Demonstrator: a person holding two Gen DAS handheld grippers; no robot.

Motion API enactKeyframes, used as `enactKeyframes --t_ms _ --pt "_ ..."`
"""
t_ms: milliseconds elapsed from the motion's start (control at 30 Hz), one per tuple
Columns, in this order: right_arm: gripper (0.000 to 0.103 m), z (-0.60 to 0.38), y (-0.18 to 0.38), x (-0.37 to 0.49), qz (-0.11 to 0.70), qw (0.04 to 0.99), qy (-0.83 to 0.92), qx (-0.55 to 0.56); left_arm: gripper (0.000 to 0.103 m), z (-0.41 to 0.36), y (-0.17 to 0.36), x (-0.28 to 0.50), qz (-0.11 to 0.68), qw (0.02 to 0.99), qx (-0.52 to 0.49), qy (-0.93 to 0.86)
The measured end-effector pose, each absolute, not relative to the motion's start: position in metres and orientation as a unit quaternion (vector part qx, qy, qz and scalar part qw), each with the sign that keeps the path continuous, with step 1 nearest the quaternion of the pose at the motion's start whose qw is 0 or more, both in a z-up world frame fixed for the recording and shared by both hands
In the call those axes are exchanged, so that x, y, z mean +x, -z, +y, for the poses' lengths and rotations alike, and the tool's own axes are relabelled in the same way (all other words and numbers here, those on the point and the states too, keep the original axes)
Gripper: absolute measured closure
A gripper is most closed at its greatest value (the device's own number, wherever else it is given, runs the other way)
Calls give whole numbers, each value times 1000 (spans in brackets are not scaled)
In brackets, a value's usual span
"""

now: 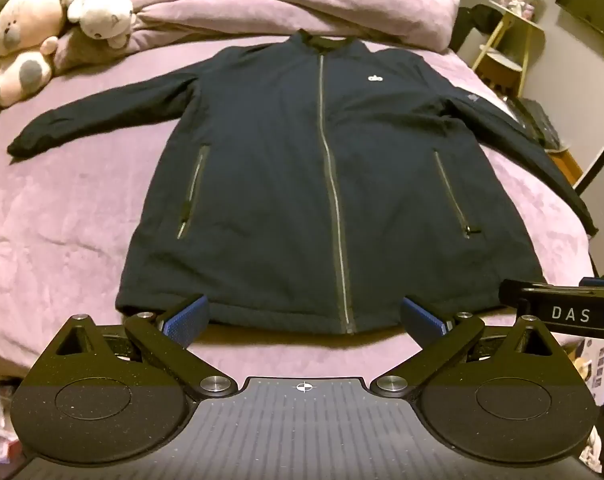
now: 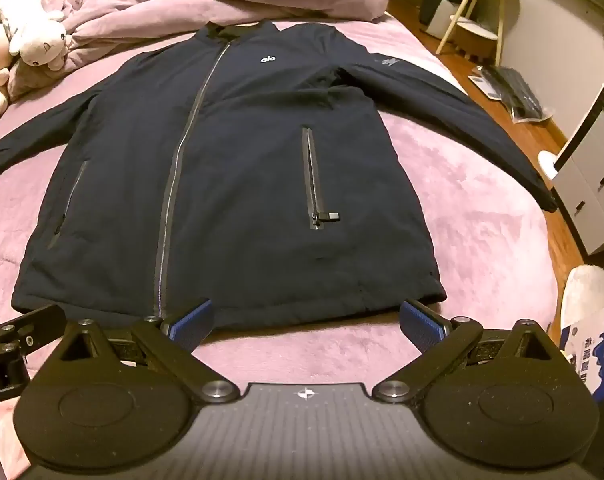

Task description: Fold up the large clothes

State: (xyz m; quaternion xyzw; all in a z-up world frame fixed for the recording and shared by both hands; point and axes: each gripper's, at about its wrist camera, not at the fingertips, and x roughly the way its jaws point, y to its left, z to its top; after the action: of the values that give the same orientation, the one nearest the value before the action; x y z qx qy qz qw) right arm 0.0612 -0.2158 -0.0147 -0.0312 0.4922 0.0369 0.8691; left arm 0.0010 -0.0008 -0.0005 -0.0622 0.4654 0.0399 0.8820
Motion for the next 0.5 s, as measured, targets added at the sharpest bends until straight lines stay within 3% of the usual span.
enactKeyframes --t_ms 500 --pt "4 -215 18 61 493 869 -32 -36 0 -2 3 3 466 881 -64 -41"
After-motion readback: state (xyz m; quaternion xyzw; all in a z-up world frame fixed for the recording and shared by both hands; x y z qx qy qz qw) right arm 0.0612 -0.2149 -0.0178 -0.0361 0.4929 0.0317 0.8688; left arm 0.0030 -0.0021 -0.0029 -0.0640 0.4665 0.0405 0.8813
